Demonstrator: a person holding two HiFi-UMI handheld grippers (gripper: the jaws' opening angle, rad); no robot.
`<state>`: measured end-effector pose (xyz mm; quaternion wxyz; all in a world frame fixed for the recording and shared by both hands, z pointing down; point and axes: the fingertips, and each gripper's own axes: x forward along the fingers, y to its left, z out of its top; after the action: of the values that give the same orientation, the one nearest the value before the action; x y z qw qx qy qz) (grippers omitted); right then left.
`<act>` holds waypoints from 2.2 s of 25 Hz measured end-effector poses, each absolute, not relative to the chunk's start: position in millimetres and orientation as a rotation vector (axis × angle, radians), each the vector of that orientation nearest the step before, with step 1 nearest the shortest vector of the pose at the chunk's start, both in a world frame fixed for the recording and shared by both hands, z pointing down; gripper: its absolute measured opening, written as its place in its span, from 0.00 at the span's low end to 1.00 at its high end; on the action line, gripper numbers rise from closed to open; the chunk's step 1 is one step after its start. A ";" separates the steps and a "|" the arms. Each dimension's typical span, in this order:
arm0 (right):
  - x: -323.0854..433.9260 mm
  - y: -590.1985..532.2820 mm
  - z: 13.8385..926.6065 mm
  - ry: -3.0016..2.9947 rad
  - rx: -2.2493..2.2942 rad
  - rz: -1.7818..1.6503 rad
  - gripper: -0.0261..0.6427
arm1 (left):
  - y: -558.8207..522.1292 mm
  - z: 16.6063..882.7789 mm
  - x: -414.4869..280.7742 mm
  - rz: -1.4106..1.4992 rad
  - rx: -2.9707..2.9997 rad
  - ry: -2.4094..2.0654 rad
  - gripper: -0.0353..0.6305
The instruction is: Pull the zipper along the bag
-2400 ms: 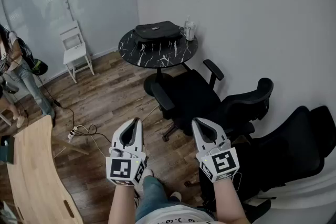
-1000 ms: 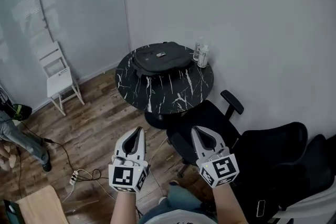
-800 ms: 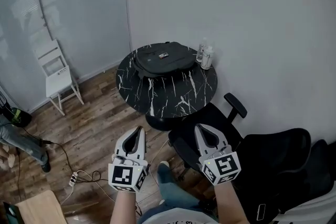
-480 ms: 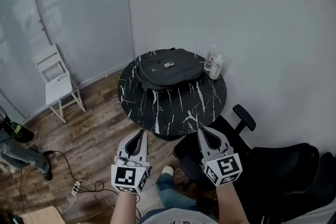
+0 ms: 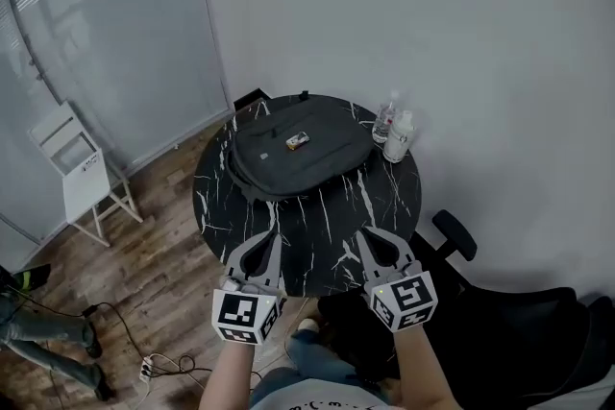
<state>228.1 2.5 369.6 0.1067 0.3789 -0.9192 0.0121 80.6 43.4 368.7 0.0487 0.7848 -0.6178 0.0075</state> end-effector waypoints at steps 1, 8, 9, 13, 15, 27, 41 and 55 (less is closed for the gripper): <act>226.1 -8.5 373.2 -2.699 1.110 0.043 0.12 | 31.9 373.4 80.8 0.035 2.383 -1.871 0.08; 231.2 -61.8 405.6 -2.635 1.097 0.114 0.12 | -30.0 412.9 102.4 0.169 2.352 -1.736 0.08; 234.1 -68.6 410.3 -2.627 1.103 0.134 0.12 | -38.9 417.2 107.7 0.192 2.359 -1.716 0.08; 244.0 -94.5 429.9 -2.600 1.129 0.225 0.12 | -74.8 436.3 132.7 0.287 2.401 -1.613 0.24; 247.3 -107.9 441.0 -2.581 1.129 0.255 0.12 | -95.0 447.8 143.3 0.357 2.418 -1.597 0.25; 259.8 -180.3 500.2 -2.442 1.152 0.420 0.12 | -206.4 552.6 183.4 0.824 2.312 -1.644 0.25; 284.1 -216.3 519.4 -2.382 1.200 0.485 0.12 | -229.6 591.3 175.1 1.071 2.166 -1.652 0.08; 227.6 -253.1 551.1 -2.408 0.972 0.533 0.40 | -182.0 578.8 139.7 0.700 2.076 -1.518 0.08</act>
<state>227.6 -253.1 551.1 0.2429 0.3557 -0.8812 0.1950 139.7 -182.0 578.8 0.2360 0.7568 -0.5535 0.2554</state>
